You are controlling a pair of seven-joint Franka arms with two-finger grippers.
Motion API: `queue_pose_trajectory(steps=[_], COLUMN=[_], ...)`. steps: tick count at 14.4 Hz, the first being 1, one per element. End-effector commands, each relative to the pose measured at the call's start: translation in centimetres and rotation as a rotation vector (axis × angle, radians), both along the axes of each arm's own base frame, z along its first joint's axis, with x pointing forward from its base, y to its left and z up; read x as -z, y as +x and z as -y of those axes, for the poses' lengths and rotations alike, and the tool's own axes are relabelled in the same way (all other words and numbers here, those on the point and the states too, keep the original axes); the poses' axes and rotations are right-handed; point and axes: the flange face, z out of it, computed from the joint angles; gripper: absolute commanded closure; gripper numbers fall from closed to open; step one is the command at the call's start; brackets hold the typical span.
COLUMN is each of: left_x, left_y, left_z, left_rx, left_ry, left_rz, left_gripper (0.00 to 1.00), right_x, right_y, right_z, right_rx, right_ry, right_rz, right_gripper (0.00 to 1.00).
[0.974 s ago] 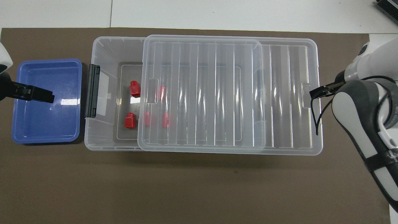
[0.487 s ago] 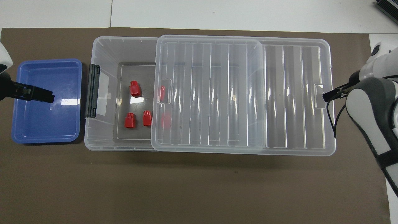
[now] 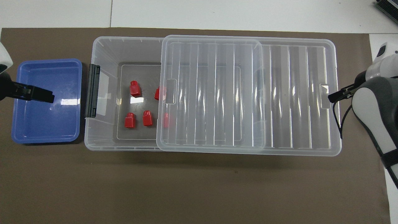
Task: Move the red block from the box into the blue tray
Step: 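Slide the lid farther open with the right gripper, then reach the left gripper into the box toward a red block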
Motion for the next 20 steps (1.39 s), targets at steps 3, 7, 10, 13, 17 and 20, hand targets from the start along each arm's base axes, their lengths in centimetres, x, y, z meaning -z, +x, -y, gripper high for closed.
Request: queue_pose_trajectory(steps=[3, 7, 10, 13, 17, 20], left_x=[-0.6, -0.1, -0.5, -0.2, 2.8, 6.0], left_y=[-0.9, -1.4, -0.9, -1.2, -0.6, 0.7], left_z=[0.1, -0.6, 4.2, 7.9, 10.5, 13.1], left_rx=[-0.001, -0.078, -0.289, -0.348, -0.435, -0.449], left_ry=[-0.001, -0.002, -0.029, -0.05, -0.036, -0.002], left_rz=[0.007, -0.014, 0.053, 0.077, 0.098, 0.099], left_gripper=[0.0, 0.0, 0.0, 0.0, 0.0, 0.0], right_x=[-0.8, -2.7, -4.5, -6.6, -9.6, -13.4], right_y=[-0.6, -1.3, -2.1, -3.2, -4.2, -4.4], right_z=[0.5, -0.4, -3.2, -6.6, -8.5, -9.6], right_rx=[-0.018, 0.078, 0.154, 0.237, 0.373, 0.451], right_ry=[0.001, 0.007, 0.019, 0.026, 0.038, 0.078], right_rz=[-0.004, 0.018, 0.034, 0.042, 0.079, 0.087], right_gripper=[0.01, 0.01, 0.01, 0.01, 0.0, 0.0])
